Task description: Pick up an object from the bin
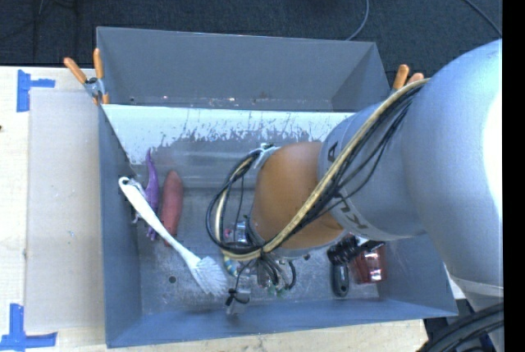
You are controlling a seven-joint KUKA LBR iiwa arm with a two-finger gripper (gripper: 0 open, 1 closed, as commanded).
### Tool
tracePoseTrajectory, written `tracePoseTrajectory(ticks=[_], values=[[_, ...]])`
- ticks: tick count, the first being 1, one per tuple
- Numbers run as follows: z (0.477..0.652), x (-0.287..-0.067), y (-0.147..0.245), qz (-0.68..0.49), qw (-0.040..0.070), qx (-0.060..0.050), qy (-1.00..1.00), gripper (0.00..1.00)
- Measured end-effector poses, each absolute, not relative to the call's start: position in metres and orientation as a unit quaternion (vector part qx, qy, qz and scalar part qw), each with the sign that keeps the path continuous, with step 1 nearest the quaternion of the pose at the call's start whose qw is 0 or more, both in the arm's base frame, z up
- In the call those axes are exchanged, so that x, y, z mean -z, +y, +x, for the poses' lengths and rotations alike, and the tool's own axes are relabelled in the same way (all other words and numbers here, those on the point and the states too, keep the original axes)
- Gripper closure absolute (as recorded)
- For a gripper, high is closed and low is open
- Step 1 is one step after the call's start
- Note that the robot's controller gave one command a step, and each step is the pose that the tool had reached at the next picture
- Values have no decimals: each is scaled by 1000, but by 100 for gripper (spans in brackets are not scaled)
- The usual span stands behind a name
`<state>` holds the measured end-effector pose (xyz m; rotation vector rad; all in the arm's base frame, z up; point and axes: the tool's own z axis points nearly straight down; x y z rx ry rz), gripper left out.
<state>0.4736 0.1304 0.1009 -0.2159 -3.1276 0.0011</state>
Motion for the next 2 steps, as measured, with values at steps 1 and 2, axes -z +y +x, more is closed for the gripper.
tracePoseTrajectory(ticks=[1, 2], values=[[474, -101, 130, -69, 3, 0, -998, 0], [476, -83, 119, -43, 0, 1, -999, 0]])
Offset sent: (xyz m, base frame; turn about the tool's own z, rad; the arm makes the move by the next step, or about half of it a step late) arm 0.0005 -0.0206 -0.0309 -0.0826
